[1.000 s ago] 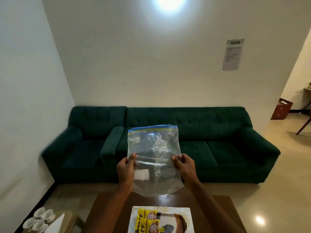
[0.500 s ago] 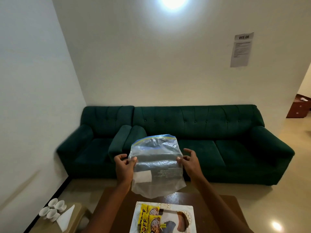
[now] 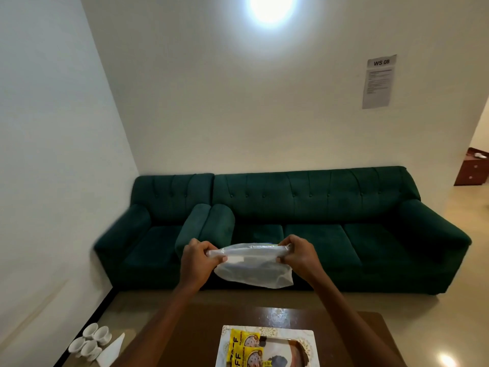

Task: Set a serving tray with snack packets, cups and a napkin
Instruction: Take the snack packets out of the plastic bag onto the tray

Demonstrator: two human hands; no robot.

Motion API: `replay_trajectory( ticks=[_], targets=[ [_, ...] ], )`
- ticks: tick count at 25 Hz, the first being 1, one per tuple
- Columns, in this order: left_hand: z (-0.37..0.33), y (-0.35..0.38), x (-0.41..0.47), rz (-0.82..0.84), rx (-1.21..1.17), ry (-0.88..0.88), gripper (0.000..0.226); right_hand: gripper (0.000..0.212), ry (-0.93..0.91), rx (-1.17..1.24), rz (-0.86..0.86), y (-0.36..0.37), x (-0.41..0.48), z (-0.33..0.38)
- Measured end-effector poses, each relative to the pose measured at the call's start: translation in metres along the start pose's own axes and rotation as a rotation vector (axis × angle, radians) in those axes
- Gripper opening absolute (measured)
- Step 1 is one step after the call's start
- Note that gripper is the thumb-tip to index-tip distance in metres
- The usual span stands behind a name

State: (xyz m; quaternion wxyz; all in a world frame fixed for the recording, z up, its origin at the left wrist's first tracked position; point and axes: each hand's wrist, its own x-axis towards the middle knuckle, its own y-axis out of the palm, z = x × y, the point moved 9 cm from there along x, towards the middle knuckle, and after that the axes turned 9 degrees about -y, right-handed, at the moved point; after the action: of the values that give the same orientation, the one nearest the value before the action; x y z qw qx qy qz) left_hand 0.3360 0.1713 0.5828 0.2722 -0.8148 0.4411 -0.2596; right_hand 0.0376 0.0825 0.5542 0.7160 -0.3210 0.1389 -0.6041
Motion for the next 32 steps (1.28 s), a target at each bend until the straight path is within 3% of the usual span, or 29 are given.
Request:
replay_trajectory(
  ticks=[3, 6, 10, 13, 15, 17, 19, 21, 24, 26, 27, 28, 30, 32],
  targets=[
    [0.001, 0.002, 0.01, 0.093, -0.079, -0.014, 0.03, 0.032, 0.019, -0.095, -0.051, -0.007, 0.003, 0.0],
    [0.016, 0.013, 0.013, 0.269, -0.28, -0.172, 0.026, 0.034, 0.018, -0.036, -0.063, -0.007, 0.002, -0.005],
    [0.016, 0.014, 0.012, 0.237, -0.309, -0.168, 0.027, 0.036, 0.03, -0.153, 0.075, 0.006, -0.003, -0.006],
    [0.006, 0.017, 0.01, 0.264, -0.323, -0.121, 0.025, 0.057, -0.108, -0.31, 0.218, 0.019, -0.006, 0.012],
    [-0.01, 0.021, 0.006, 0.336, -0.312, -0.054, 0.029, 0.074, -0.182, -0.202, 0.303, 0.033, -0.007, 0.03],
    [-0.03, 0.024, 0.002, 0.423, -0.321, 0.008, 0.029, 0.067, -0.225, -0.145, 0.36, 0.047, -0.006, 0.05],
    [-0.047, 0.017, 0.004, 0.449, -0.352, 0.054, 0.032, 0.045, -0.256, -0.16, 0.359, 0.056, -0.003, 0.062],
    [-0.053, 0.0, 0.015, 0.382, -0.451, 0.045, 0.055, 0.027, -0.199, -0.008, 0.295, 0.056, 0.001, 0.058],
    [-0.024, -0.01, 0.016, 0.271, -0.728, -0.172, 0.122, 0.027, -0.036, 0.461, 0.139, 0.047, 0.0, 0.035],
    [-0.008, 0.019, -0.006, 0.402, -0.712, -0.257, 0.153, 0.036, 0.037, 0.714, 0.097, 0.049, -0.003, 0.027],
    [-0.004, 0.038, -0.019, 0.512, -0.72, -0.279, 0.154, 0.039, 0.059, 0.803, 0.109, 0.054, -0.005, 0.027],
    [-0.003, 0.055, -0.028, 0.612, -0.766, -0.298, 0.142, 0.041, 0.069, 0.858, 0.128, 0.059, -0.006, 0.03],
    [-0.009, 0.076, -0.04, 0.785, -0.912, -0.287, 0.09, 0.038, 0.07, 0.881, 0.165, 0.068, -0.006, 0.036],
    [-0.009, 0.082, -0.043, 0.849, -0.97, -0.323, 0.051, 0.036, 0.078, 0.844, 0.182, 0.072, -0.007, 0.036]
  ],
)
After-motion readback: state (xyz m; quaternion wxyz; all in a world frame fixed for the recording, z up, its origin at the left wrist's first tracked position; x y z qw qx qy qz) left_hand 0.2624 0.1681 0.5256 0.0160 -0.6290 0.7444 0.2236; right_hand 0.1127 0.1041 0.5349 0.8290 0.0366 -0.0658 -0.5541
